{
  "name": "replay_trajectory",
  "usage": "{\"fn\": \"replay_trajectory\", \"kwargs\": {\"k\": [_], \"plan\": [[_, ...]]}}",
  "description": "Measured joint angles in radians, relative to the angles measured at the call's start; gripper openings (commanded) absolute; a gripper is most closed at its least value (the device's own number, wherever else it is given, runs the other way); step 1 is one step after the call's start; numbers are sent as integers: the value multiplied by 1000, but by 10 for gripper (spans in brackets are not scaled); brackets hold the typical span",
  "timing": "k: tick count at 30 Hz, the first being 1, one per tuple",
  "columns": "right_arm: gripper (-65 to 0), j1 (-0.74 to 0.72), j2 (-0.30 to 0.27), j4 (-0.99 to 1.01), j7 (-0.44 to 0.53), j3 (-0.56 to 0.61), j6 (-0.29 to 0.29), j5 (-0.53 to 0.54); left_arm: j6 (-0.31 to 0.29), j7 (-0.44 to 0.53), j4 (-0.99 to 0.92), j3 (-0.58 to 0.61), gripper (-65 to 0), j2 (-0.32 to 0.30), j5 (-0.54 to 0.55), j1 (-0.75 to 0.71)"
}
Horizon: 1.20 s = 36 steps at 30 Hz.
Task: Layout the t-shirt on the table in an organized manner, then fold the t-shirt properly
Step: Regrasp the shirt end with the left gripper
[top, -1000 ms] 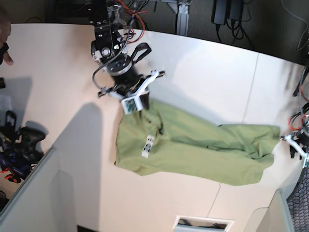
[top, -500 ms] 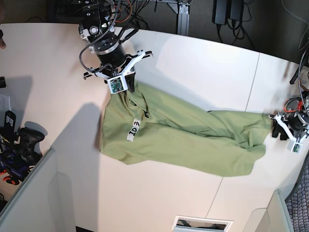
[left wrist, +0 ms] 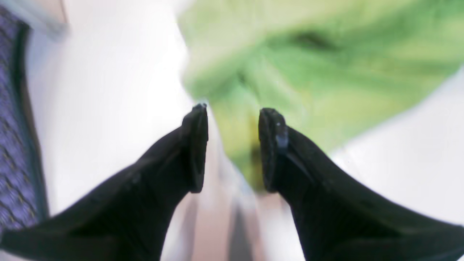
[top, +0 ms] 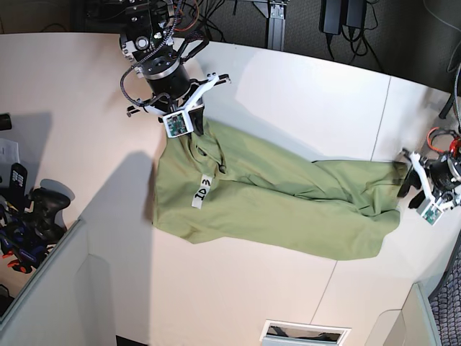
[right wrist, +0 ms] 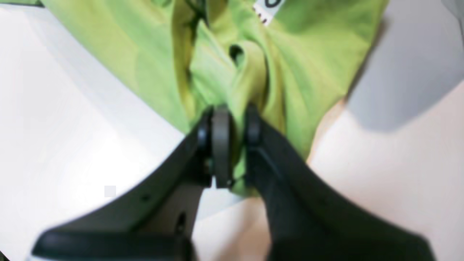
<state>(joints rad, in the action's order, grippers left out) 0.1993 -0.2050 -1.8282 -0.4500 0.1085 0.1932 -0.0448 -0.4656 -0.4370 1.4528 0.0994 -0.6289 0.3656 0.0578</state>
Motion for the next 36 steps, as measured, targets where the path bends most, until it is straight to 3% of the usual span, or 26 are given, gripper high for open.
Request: {"fn": "replay_trajectory", "kwargs": {"k": [11, 16, 20, 23, 32, 34, 36], "plan": [[-650, -30, 0, 0, -1, 0, 0, 0, -24, 148, -2, 7, -381, 0, -174, -55], [-650, -30, 0, 0, -1, 0, 0, 0, -20, 192, -2, 83, -381, -3, -252, -46], [-650, -28, 0, 0, -1, 0, 0, 0, 70, 210, -21, 192, -381, 0, -322, 11], [-650, -28, 0, 0, -3, 0, 0, 0, 96, 213, -59, 231, -381, -1, -357, 66], [-650, -31, 0, 0, -3, 0, 0, 0, 50, 232, -126, 317, -386, -6, -398, 93], [-650, -31, 0, 0, -3, 0, 0, 0, 51, 244, -134, 336, -458, -6, -410, 98], [-650, -33, 0, 0, -3, 0, 0, 0, 53, 247, -138, 345, -580, -5, -411, 98]]}}
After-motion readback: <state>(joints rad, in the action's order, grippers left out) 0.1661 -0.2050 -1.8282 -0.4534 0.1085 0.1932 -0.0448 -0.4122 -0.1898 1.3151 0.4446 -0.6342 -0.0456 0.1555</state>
